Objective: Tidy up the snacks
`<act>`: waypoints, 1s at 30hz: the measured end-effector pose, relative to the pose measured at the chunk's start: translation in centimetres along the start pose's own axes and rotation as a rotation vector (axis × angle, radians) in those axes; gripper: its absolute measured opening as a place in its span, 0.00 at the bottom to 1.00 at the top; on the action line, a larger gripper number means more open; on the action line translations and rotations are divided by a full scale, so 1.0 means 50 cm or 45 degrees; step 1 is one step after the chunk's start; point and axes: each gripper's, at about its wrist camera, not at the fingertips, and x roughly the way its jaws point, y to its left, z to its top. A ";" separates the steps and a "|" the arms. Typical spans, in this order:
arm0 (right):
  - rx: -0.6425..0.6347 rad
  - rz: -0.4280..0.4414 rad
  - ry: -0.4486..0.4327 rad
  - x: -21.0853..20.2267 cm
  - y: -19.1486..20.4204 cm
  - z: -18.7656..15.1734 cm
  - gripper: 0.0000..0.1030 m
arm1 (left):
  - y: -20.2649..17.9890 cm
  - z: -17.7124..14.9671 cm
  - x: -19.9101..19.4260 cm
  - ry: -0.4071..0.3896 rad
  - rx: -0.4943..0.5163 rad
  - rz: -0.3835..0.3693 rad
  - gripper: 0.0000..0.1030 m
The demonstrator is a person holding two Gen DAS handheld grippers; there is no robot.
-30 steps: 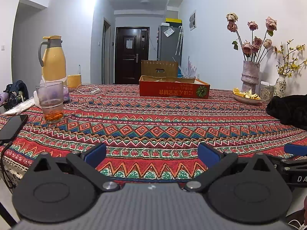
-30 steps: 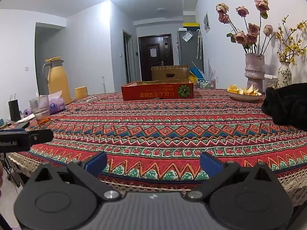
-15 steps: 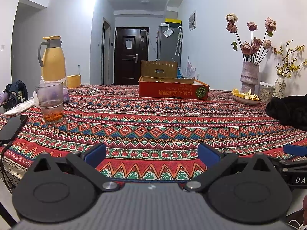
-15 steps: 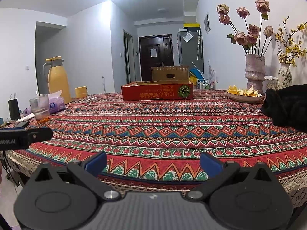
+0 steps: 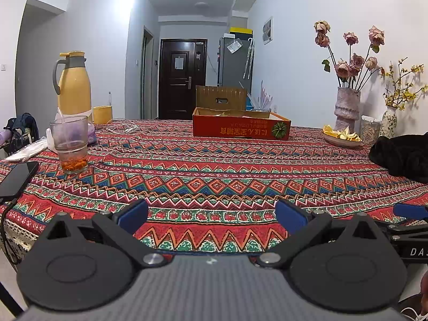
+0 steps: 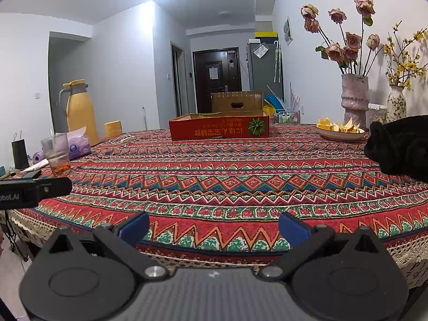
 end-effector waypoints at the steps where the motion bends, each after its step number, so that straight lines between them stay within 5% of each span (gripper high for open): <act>1: -0.001 0.000 0.001 0.001 0.001 0.000 1.00 | 0.000 0.000 0.001 0.004 0.000 -0.001 1.00; 30: 0.000 -0.002 0.010 0.002 -0.001 -0.004 1.00 | -0.004 -0.002 -0.003 0.001 0.014 -0.001 1.00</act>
